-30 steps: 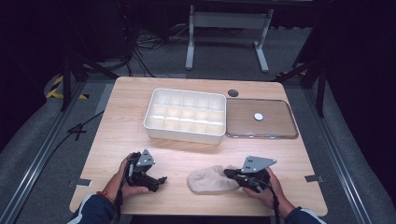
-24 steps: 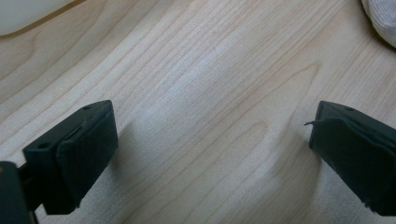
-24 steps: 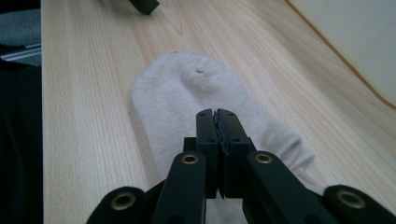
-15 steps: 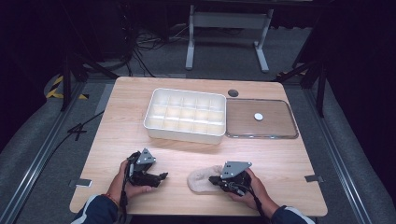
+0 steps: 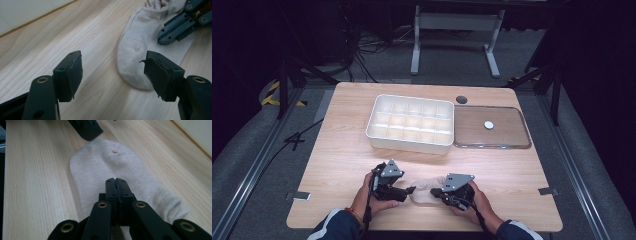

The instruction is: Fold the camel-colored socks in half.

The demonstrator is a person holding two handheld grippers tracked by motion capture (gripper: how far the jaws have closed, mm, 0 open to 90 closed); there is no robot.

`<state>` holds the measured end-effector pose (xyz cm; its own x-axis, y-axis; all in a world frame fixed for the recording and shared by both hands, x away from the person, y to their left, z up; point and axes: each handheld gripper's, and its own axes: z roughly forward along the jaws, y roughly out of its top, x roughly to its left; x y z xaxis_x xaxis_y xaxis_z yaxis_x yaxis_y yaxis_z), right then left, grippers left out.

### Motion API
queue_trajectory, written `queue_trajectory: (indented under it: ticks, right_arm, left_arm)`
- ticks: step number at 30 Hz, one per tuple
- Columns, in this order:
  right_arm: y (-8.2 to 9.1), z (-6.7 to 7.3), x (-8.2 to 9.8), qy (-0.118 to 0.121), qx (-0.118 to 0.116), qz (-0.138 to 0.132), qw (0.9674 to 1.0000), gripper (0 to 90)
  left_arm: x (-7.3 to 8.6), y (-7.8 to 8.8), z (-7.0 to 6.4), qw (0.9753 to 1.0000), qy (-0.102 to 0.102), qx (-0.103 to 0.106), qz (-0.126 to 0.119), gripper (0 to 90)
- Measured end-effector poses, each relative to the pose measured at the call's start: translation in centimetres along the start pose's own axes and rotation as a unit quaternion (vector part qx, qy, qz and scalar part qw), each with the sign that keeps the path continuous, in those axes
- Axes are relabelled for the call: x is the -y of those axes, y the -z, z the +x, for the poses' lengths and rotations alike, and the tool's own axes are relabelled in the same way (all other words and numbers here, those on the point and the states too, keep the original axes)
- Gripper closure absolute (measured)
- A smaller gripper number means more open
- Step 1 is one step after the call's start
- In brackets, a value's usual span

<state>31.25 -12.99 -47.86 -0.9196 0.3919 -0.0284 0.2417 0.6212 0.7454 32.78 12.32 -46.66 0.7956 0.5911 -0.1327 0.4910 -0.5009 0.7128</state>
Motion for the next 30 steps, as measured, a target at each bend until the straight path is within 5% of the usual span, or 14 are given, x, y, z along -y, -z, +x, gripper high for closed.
queue_trajectory:
  ticks: [9, 19, 25, 30]
  right_arm:
    - [-0.3, 0.0, -0.3, 0.002, 0.003, -0.001, 1.0, 89.6]
    - [-0.2, 0.1, -0.2, 0.005, 0.004, 0.001, 1.0, 89.5]
    - [-0.2, -0.2, -0.1, -0.001, -0.005, -0.002, 1.0, 89.4]
    - [-0.2, -0.1, -0.2, 0.006, -0.001, 0.001, 1.0, 89.4]
  left_arm:
    - [-0.3, -1.8, -0.7, 0.9987, -0.024, -0.031, 0.032, 33.1]
    - [-0.4, -1.6, -0.8, 0.9981, -0.031, -0.029, 0.045, 38.6]
    - [-0.9, -1.8, -1.3, 0.9979, -0.04, -0.011, 0.051, 61.1]
    - [-0.9, -1.8, -1.3, 0.9981, -0.033, 0.006, 0.052, 70.5]
